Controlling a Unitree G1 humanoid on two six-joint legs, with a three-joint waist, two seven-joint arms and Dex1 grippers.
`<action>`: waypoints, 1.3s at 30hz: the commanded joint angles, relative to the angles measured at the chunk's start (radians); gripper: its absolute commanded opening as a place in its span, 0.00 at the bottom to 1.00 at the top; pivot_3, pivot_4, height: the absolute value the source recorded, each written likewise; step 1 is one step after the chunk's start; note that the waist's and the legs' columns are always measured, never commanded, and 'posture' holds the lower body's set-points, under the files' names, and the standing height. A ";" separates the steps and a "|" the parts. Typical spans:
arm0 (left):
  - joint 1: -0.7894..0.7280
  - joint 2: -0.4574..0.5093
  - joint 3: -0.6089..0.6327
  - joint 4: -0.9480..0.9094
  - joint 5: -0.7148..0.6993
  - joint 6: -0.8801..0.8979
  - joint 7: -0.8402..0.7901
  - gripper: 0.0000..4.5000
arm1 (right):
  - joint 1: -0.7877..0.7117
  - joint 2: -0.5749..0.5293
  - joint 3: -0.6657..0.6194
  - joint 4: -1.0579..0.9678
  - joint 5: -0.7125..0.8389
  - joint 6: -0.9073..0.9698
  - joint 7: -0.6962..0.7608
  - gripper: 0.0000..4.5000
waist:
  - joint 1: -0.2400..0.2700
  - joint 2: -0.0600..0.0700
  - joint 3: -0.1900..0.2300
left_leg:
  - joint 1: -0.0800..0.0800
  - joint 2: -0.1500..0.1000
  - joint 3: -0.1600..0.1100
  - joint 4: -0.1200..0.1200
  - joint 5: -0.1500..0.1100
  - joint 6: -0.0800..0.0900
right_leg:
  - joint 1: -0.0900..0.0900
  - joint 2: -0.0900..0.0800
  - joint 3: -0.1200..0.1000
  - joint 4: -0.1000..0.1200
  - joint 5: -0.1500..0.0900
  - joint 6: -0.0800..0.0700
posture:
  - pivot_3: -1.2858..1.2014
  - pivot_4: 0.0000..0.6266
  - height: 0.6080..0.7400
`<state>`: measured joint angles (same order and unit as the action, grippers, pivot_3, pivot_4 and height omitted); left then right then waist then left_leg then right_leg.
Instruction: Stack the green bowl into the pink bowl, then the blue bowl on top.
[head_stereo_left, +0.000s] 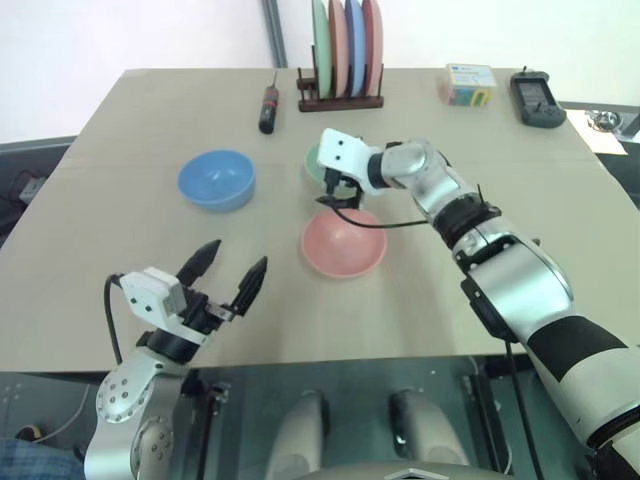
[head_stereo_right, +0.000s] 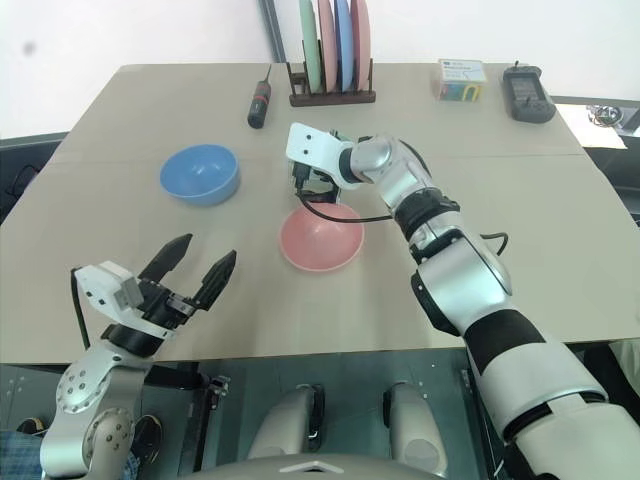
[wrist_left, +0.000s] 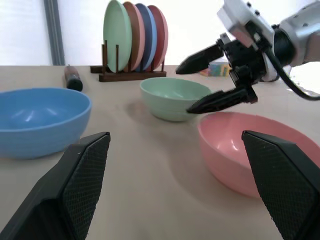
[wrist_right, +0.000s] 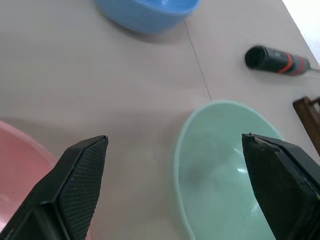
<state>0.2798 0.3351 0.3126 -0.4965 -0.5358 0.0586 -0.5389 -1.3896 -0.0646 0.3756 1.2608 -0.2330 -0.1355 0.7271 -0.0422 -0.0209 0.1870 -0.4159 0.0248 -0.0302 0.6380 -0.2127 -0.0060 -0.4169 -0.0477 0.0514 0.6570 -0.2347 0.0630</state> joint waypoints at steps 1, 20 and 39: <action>0.018 -0.011 0.026 -0.073 -0.021 -0.045 0.006 1.00 | -0.032 0.017 -0.022 0.048 -0.025 0.006 -0.046 0.99 | -0.001 0.000 0.000 | 0.000 0.000 0.000 0.000 0.000 0.000 | 0.000 0.000 0.000 0.000 -0.001 -0.001 | 0.52 0.24 1.00; 0.060 -0.037 0.001 -0.106 -0.017 -0.095 0.005 1.00 | -0.034 0.030 -0.086 0.090 -0.080 0.059 -0.104 0.01 | -0.003 0.000 0.000 | 0.000 0.000 0.000 0.000 0.000 0.000 | 0.000 0.000 0.000 0.000 -0.001 -0.001 | 0.52 0.24 1.00; -0.053 0.041 -0.023 0.005 -0.060 -0.046 -0.099 1.00 | 0.147 -0.247 -0.044 -0.718 0.155 0.015 0.718 0.01 | 0.007 0.000 0.000 | 0.000 0.000 -0.002 0.000 0.000 0.000 | 0.002 0.000 -0.002 -0.001 0.001 0.002 | 0.52 0.24 1.00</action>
<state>0.2423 0.3618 0.2915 -0.4952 -0.5790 0.0144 -0.6142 -1.2867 -0.2654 0.3232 0.7468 -0.1688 -0.1989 1.3078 -0.0357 -0.0211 0.1870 -0.4158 0.0247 -0.0321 0.6378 -0.2127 -0.0059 -0.4150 -0.0478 0.0491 0.6559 -0.2334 0.0656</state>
